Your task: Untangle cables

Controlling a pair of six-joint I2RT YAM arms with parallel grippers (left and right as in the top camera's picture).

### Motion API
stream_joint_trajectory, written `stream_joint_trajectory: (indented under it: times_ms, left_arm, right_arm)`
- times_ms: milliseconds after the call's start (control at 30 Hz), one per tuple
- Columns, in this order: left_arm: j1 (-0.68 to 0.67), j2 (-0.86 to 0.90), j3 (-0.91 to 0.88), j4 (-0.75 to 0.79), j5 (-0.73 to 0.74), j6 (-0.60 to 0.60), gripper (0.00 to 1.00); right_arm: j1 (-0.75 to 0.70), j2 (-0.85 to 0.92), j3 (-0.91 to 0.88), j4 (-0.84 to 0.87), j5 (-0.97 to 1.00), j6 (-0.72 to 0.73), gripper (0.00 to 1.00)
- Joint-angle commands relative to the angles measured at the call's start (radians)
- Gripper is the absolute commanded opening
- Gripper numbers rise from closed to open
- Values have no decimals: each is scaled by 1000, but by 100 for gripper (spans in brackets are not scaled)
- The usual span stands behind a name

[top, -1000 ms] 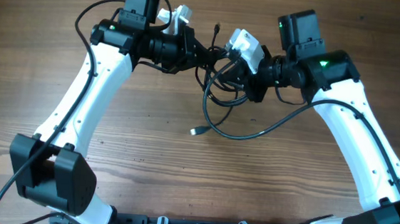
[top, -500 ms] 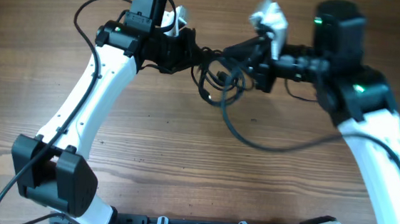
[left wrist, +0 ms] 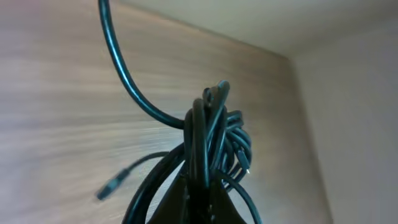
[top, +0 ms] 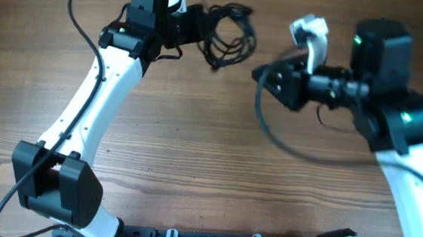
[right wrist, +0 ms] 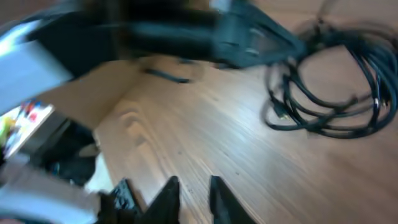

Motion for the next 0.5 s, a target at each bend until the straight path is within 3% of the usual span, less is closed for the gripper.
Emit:
stream_joint_trajectory:
  times_ms: [0,133,200,233,400,467]
  left_arm:
    - [0,-4,6,54,225,172,4]
    - [0,-4,6,92,224,200,4]
    - [0,-3,6,97,212,200,4]
    - [0,-3,6,97,209,200,4]
    - [0,-3,6,95,209,196,4]
    - [0,-3,6,95,209,196,4]
  right_arm:
    - [2,105,-2,29,158,246,23]
    - [2,220,-2,47,272,429,36]
    - [2,272,-2,67,272,472,56]
    - [3,293,-2,87,265,483,60]
    - [3,395,-2,204,161,520,62]
    - [3,415,-2,224,153,539,51]
